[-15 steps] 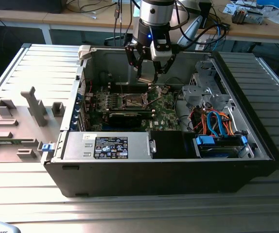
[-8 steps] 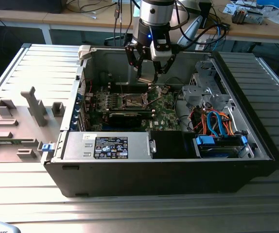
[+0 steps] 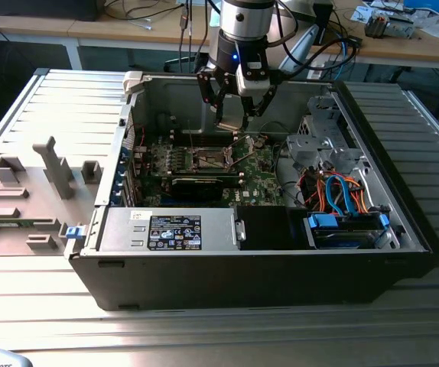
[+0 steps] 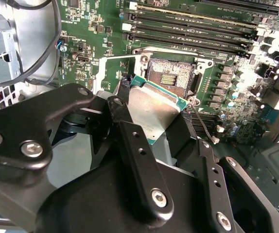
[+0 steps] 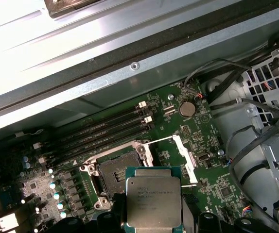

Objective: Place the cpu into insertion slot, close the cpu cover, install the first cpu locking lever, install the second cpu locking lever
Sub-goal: 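Place the cpu into insertion slot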

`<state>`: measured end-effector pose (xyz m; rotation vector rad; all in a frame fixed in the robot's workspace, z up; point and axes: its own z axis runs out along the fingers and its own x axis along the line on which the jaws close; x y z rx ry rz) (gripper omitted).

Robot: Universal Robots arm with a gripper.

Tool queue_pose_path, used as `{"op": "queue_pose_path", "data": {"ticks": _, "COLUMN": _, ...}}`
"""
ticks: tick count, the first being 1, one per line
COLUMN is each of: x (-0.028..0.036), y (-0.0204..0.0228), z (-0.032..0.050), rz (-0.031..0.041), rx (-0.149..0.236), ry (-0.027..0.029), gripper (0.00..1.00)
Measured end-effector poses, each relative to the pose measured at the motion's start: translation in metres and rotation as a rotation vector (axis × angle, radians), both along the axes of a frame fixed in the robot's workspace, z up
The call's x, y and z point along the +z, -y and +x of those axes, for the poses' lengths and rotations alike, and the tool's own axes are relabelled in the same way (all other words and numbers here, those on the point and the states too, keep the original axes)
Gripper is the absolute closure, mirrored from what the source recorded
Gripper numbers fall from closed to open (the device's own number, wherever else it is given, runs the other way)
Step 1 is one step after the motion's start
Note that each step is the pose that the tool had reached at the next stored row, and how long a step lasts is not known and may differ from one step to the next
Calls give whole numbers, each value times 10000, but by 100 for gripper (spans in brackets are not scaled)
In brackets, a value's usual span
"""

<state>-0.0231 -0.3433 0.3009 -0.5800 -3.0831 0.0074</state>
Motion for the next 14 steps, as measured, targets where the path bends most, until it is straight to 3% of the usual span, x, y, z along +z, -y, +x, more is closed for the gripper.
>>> {"op": "queue_pose_path", "data": {"ticks": 14, "x": 0, "y": 0, "z": 1, "rz": -24, "rx": -80, "ry": 0, "gripper": 46}}
